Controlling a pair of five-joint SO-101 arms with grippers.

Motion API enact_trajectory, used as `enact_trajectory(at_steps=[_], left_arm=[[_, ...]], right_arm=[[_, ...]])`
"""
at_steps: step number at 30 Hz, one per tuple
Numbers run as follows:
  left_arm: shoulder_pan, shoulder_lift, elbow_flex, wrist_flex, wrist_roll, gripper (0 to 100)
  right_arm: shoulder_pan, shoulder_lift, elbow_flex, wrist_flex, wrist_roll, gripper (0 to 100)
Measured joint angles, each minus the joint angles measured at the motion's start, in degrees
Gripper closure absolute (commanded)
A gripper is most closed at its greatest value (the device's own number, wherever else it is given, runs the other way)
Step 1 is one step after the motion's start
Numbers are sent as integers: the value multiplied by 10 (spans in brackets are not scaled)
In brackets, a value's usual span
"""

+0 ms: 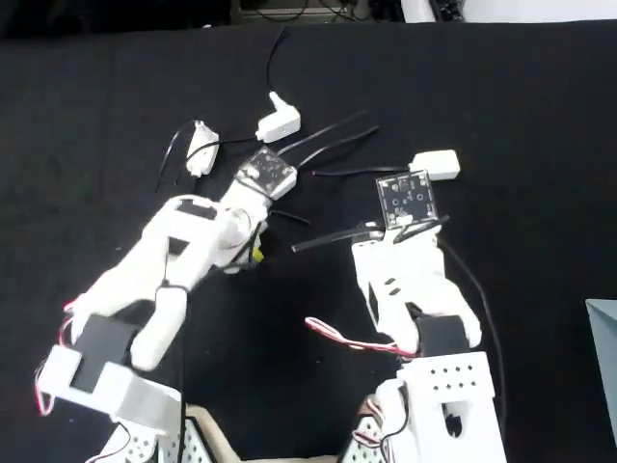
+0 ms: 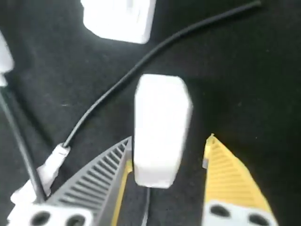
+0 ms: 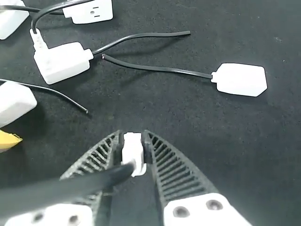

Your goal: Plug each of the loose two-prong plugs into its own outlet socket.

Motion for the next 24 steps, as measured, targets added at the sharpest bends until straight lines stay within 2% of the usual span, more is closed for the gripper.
enact_trajectory(at_steps=[4,11,16,19,24], left_arm=[[5,40,-60,61,1,848],[11,39,-71,86,1,946],[7,-6,-71,161,1,952],[7,-34,-71,228,1,923],[18,-69,-50,285,20,777]], right_arm=[[0,0,0,0,0,987],[0,0,0,0,0,987],[0,0,0,0,0,987],[0,0,0,0,0,987],[0,0,0,0,0,987]])
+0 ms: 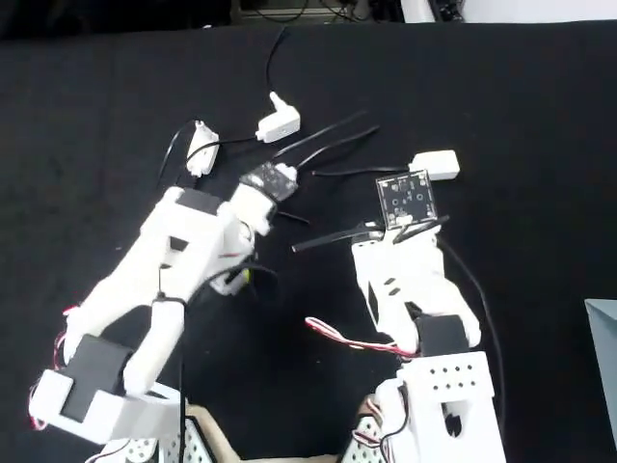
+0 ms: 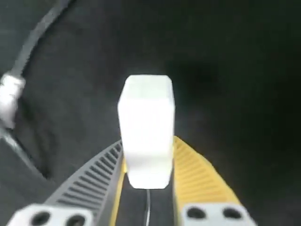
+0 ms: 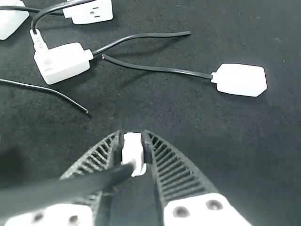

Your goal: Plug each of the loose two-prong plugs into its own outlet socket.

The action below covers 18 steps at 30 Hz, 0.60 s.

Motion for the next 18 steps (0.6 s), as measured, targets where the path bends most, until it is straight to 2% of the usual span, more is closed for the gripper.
enact_trajectory(at_steps=[2,8,14,18], left_arm=[[9,-10,19,8,31,728],[-4,-19,24,9,64,723],[-63,-19,7,8,38,723],[-113,-19,7,-25,16,723]], right_arm=[[0,0,0,0,0,987],[0,0,0,0,0,987],[0,0,0,0,0,987],[0,0,0,0,0,987]])
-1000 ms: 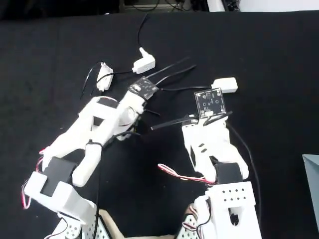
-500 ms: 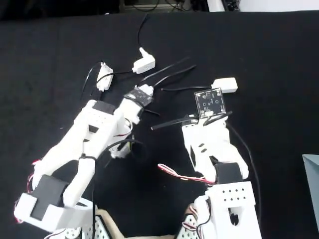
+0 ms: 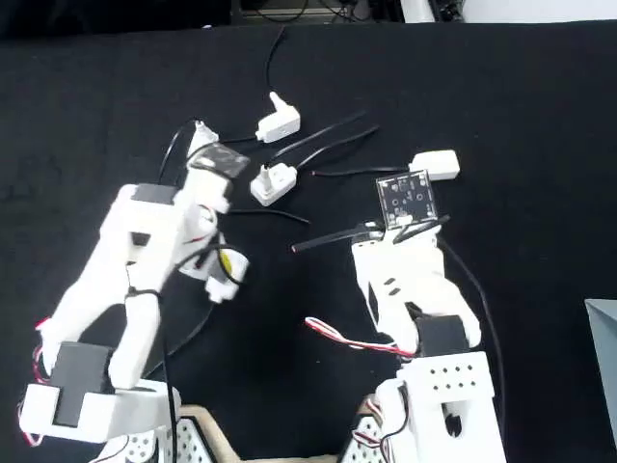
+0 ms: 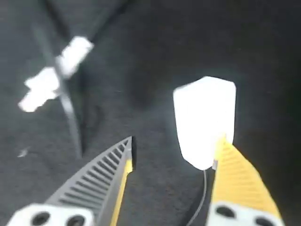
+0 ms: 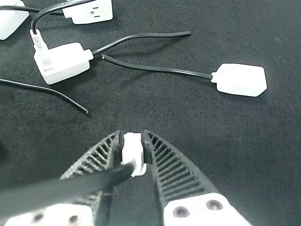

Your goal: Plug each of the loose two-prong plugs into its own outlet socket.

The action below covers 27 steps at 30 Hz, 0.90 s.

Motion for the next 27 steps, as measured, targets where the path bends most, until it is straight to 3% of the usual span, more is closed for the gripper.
enact_trajectory(at_steps=[7,13,21,27], left_arm=[[-33,-39,-25,39,-20,723],[-1,-105,-6,62,-15,723],[33,-109,134,-91,47,723],[26,-109,166,-141,52,780]], right_arm=[[-16,0,1,0,1,987],[-22,0,4,0,1,987],[-25,0,4,0,1,987],[-25,0,4,0,1,987]])
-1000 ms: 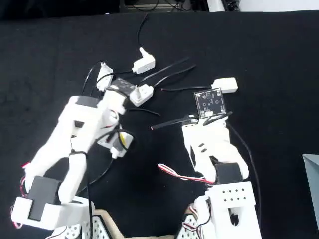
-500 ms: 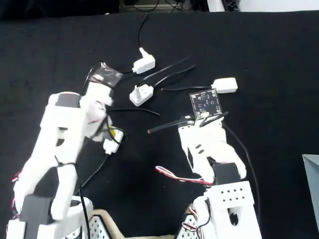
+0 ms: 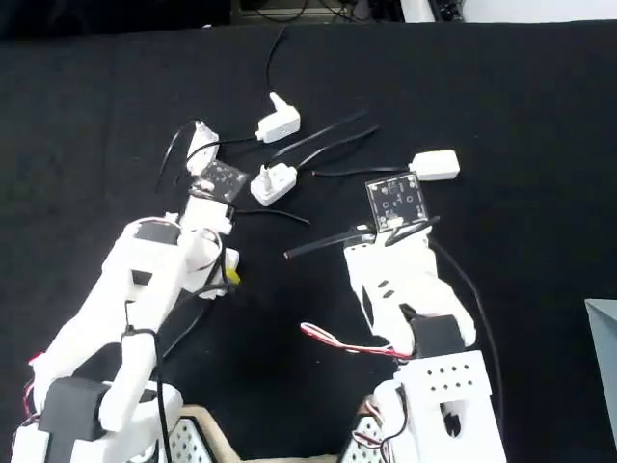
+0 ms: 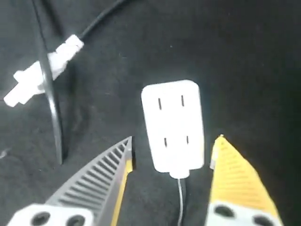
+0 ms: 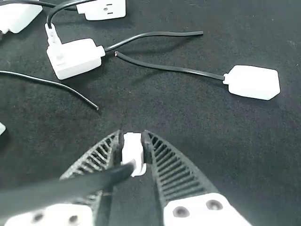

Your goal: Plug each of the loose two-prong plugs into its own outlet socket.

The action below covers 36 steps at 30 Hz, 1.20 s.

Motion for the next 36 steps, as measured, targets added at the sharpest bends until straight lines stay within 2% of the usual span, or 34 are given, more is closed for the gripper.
enact_trajectory(at_steps=[6,13,20,24,32,36], left_arm=[[11,47,1,-14,-6,834],[71,66,-5,-19,-84,833],[83,70,-27,-15,-177,815],[83,70,-36,-14,-189,727],[81,70,-55,-14,-191,726],[52,68,-88,6,-191,726]], right_arm=[[0,0,0,0,0,987],[0,0,0,0,0,987],[0,0,0,0,0,987],[0,0,0,0,0,987],[0,0,0,0,0,987],[0,0,0,0,0,983]])
